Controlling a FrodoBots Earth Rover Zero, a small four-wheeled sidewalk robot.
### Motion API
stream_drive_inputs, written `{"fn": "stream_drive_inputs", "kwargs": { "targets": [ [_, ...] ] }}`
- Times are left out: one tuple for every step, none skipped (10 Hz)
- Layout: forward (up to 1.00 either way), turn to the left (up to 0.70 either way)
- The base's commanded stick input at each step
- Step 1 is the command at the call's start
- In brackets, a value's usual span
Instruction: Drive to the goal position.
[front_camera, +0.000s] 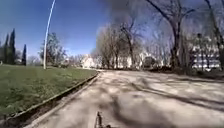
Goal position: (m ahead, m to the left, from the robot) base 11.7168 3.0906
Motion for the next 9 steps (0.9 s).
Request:
{"fn": "stream_drive_inputs", "kwargs": {
  "targets": [
    [1.0, 0.0],
    [1.0, 0.0],
    [1.0, 0.0],
    [1.0, 0.0],
    [1.0, 0.0],
    [1.0, 0.0],
    [1.0, 0.0],
    [1.0, 0.0],
    [1.0, 0.0]
  ]
}}
